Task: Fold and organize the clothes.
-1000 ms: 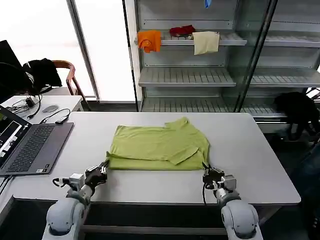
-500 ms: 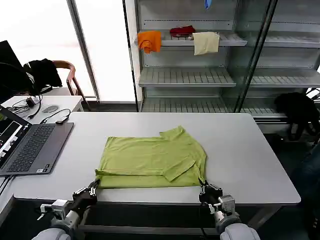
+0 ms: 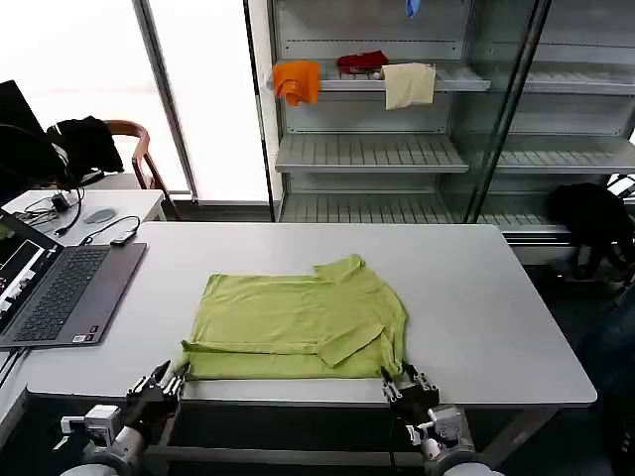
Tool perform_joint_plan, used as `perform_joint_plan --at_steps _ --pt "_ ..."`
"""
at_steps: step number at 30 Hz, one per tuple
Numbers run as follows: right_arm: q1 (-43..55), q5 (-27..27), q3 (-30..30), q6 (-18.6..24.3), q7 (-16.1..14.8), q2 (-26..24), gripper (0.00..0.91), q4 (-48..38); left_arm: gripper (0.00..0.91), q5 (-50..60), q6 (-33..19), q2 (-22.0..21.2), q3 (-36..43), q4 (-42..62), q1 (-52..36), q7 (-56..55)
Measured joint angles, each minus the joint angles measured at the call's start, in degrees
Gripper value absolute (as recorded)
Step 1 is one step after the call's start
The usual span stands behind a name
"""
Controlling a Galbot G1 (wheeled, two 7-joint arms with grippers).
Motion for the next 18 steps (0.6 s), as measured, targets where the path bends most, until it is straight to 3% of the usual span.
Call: perform_joint_plan --at_steps 10,18 --pt "5.5 0.3 -0.3 -0.5 0.8 -1.5 0.907 0.6 0.907 -3.1 1.3 1.2 -1.1 -0.9 -5.0 0.3" --pt "16.6 3.8 -2.4 -0.8 1.6 -1.4 0.907 -6.0 0.907 -4.4 2.0 4.3 1.3 4.5 -13.8 1.4"
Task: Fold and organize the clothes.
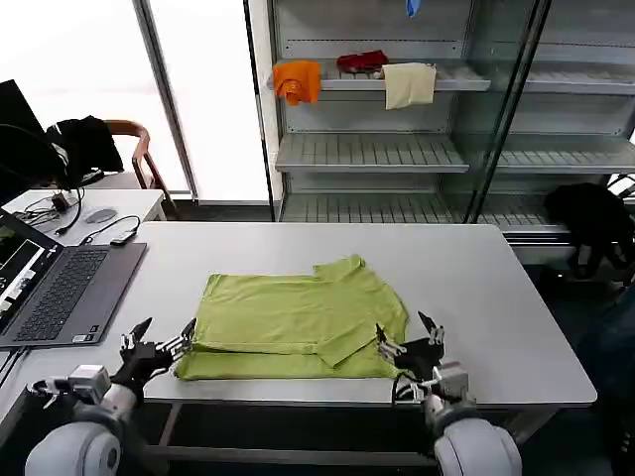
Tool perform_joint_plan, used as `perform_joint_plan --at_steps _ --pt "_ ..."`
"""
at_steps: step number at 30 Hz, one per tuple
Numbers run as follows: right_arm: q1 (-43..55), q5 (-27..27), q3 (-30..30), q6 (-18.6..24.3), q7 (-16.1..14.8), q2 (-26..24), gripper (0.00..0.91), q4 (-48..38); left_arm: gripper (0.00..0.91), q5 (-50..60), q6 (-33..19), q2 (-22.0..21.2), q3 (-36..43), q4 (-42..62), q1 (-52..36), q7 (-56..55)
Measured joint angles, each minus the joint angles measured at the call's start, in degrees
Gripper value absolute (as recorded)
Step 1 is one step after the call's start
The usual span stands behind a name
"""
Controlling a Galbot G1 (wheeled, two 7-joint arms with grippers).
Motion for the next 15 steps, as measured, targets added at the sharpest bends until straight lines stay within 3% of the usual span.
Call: perform_joint_plan --at_steps 15 --pt "23.4 0.2 -1.5 0.2 -1.1 7.1 0.907 -27.0 0.907 0.3 0.4 4.6 8.8 19.6 -19.3 2.7"
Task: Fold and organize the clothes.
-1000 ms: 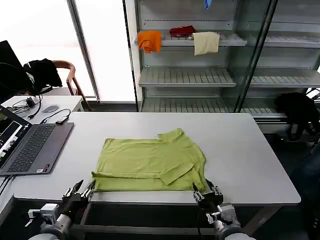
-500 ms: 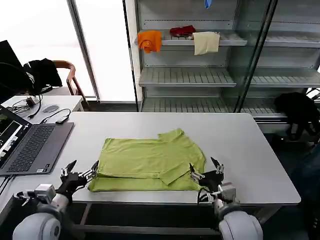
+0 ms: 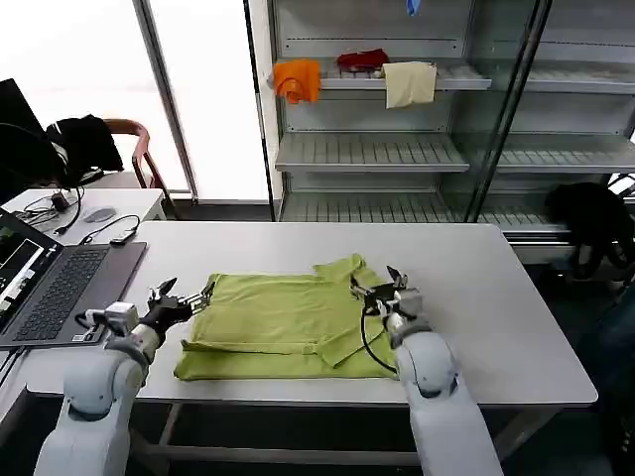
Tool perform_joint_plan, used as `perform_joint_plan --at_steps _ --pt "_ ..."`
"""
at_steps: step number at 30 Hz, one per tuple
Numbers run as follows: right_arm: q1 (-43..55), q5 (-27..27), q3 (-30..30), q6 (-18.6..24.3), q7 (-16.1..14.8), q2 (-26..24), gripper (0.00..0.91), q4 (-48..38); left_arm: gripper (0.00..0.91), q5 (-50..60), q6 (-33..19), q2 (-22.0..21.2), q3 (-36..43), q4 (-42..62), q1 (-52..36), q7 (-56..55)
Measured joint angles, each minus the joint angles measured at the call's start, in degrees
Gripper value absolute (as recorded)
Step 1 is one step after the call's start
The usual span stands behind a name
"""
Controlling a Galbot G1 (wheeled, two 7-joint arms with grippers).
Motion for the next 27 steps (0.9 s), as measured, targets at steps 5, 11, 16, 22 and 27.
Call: perform_joint_plan --at_steps 5,11,16,22,27 --pt "5.4 -1.5 0.5 0.1 -0.3 2.1 0.907 -7.7 0.907 1.6 0.0 0.0 1.8 6.2 -4.8 0.5" --pt "9.6 -2.8 1.6 0.2 -0.2 3.0 0.907 -14.9 0.907 3.4 0.1 -0.8 3.2 11.8 -8.0 1.3" --pt "12.0 -3.3 2.1 0.3 -0.1 3.0 0.907 -19.1 0.907 4.7 0.1 -1.1 4.0 15.2 -10.2 1.6" --pt "14.2 -3.6 2.6 0.3 0.2 3.0 0.907 -23.1 0.907 5.9 0.1 -1.3 4.5 18.4 -12.2 2.1" --pt "15.6 -3.7 2.7 0.4 0.3 3.0 0.907 -25.6 0.907 6.5 0.1 -1.8 4.7 19.7 -12.6 2.2"
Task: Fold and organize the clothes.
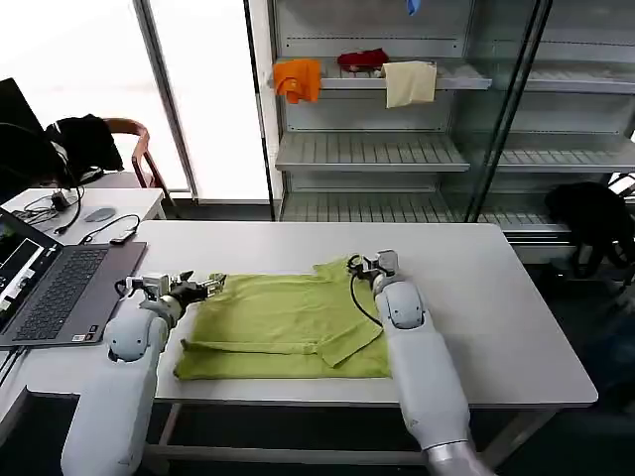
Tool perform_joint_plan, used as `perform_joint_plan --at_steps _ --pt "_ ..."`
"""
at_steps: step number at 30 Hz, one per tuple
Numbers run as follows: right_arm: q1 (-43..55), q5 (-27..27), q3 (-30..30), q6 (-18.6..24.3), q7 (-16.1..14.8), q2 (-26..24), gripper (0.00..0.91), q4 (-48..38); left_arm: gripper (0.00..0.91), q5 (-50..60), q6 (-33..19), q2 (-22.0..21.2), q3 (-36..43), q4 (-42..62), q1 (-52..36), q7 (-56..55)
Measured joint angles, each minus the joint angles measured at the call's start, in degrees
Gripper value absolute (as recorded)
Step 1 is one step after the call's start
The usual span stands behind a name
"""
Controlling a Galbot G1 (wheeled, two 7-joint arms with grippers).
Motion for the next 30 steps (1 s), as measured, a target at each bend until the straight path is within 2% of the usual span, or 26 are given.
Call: perform_joint_plan --at_steps 2,3,4,5,6,9,10,12,14,16,17,18,30 --pt "0.5 -0.1 0.0 0.0 0.0 0.0 0.907 -0.9 0.907 0.2 0.0 -0.3 0.1 0.5 -0.3 0.0" --pt "0.7 -0.2 0.0 0.0 0.0 0.0 0.867 -1.3 0.887 0.3 0.0 -0.3 0.2 0.8 -0.5 0.1" --pt "0.8 -0.3 -0.1 0.0 0.0 0.0 0.695 -1.7 0.867 0.4 0.0 -0.5 0.3 1.0 -0.7 0.1" --pt "1.0 -0.4 -0.1 0.0 0.0 0.0 0.494 -2.0 0.766 0.6 0.0 -0.6 0.3 1.3 -0.8 0.1" --pt "1.1 -0.5 -0.2 0.0 -0.1 0.0 0.302 -2.4 0.715 0.7 0.0 -0.6 0.4 1.6 -1.0 0.1" --pt "1.3 -0.8 -0.4 0.1 -0.3 0.0 0.091 -3.3 0.615 0.9 0.0 -0.7 0.5 2.1 -1.4 0.2" --pt "1.3 -0.9 -0.5 0.2 -0.4 0.0 0.02 -3.6 0.554 0.9 0.0 -0.7 0.6 2.3 -1.5 0.3" --pt "1.4 -1.1 -0.6 0.3 -0.6 0.0 0.0 -4.0 0.433 1.1 0.0 -0.8 0.8 2.5 -1.6 0.4" --pt "1.3 -1.3 -0.7 0.3 -0.9 0.0 0.0 -4.4 0.393 1.2 0.0 -0.9 0.8 2.8 -1.8 0.5" --pt "1.1 -1.5 -0.7 0.3 -1.2 0.0 0.0 -4.7 0.202 1.4 0.0 -1.0 0.9 3.0 -1.9 0.7" --pt "1.1 -1.5 -0.7 0.3 -1.3 0.0 0.0 -4.8 0.05 1.5 0.0 -1.1 0.9 3.1 -1.9 0.7" --pt "1.0 -1.5 -0.8 0.3 -1.5 0.0 0.0 -4.9 0.01 1.6 0.0 -1.1 1.0 3.1 -1.9 0.8" --pt "-0.3 -0.2 -1.4 0.3 -2.0 0.0 0.0 -3.5 0.01 1.6 0.0 -0.9 1.2 2.9 -2.1 1.9"
